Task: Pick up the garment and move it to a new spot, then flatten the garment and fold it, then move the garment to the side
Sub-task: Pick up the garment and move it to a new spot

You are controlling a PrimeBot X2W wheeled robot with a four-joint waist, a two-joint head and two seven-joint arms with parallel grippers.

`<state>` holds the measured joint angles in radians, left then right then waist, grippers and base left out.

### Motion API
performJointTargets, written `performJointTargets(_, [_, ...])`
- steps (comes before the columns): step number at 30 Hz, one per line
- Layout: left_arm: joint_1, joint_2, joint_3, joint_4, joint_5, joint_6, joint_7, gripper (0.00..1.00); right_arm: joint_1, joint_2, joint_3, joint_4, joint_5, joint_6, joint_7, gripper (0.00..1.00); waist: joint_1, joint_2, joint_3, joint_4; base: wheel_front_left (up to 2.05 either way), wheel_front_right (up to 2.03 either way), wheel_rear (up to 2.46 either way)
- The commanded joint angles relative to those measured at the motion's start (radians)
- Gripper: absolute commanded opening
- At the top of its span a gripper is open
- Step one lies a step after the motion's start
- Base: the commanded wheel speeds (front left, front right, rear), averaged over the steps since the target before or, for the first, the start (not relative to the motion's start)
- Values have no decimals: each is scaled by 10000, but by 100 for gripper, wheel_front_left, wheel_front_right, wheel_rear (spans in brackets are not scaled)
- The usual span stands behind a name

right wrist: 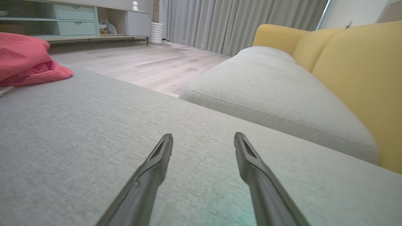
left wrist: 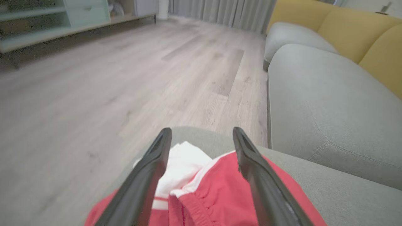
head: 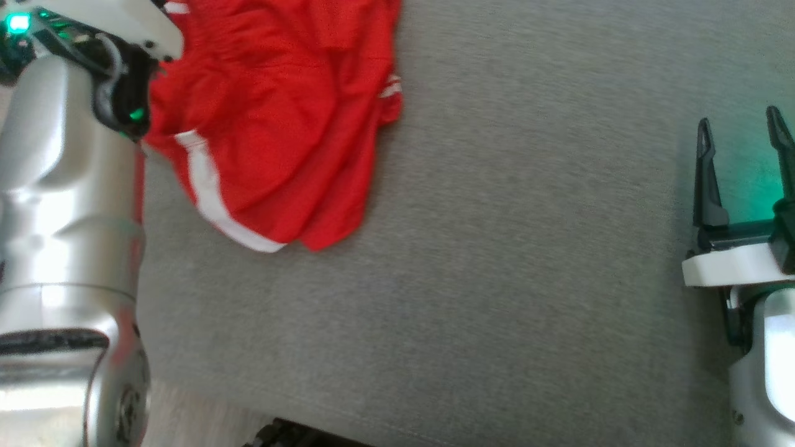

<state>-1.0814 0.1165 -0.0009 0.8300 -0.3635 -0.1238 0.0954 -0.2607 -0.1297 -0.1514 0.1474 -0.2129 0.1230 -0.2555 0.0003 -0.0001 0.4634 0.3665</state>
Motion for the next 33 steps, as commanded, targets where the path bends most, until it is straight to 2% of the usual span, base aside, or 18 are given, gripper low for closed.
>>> performJointTargets(1, [-165, 603, 327, 314, -494, -43, 506, 100, -97, 42, 190, -310, -40, 77, -63, 100, -3, 1, 134, -549, 0, 0, 0])
performJointTargets(7, [-509, 1107, -316, 1514, -1866, -65, 2498, 100, -220, 111, 163, -479, -53, 77, -63, 100, -3, 1, 441, -1082, 0, 0, 0])
performJointTargets(9, [-456, 1250, -413, 1668, -2313, -66, 2797, 100, -243, 128, 150, -549, -47, 77, -63, 100, -3, 1, 530, -1197, 0, 0, 0])
performJointTargets(13, [-385, 1568, -707, 2064, -2489, -67, 2764, 100, -205, 137, 64, -657, -55, 77, -63, 100, -3, 1, 700, -1299, 0, 0, 0])
performJointTargets(14, [-399, 1545, -758, 2091, -2593, -67, 2725, 68, -195, 132, 32, -675, -61, 77, -63, 100, -3, 1, 740, -1306, 0, 0, 0])
performJointTargets(15, [-423, 1527, -835, 2065, -2689, -67, 2650, 0, -183, 128, -2, -691, -71, 77, -63, 100, -3, 1, 766, -1303, 0, 0, 0])
performJointTargets(21, [-812, 1700, -1613, 1477, -2825, -68, 1274, 0, -202, 155, -53, -628, -104, 77, -63, 100, -3, 1, 672, -1233, 0, 0, 0])
performJointTargets(27, [-1367, 1775, -2986, 306, -3001, -68, 218, 0, -230, 330, 171, -450, 1, 77, -63, 100, -3, 1, 29, -1296, 0, 0, 0])
performJointTargets(33, [-1789, 2097, -4391, -860, -3081, -68, -56, 0, -156, 595, 478, -247, 320, 77, -63, 100, -3, 1, -1008, -1896, 0, 0, 0])
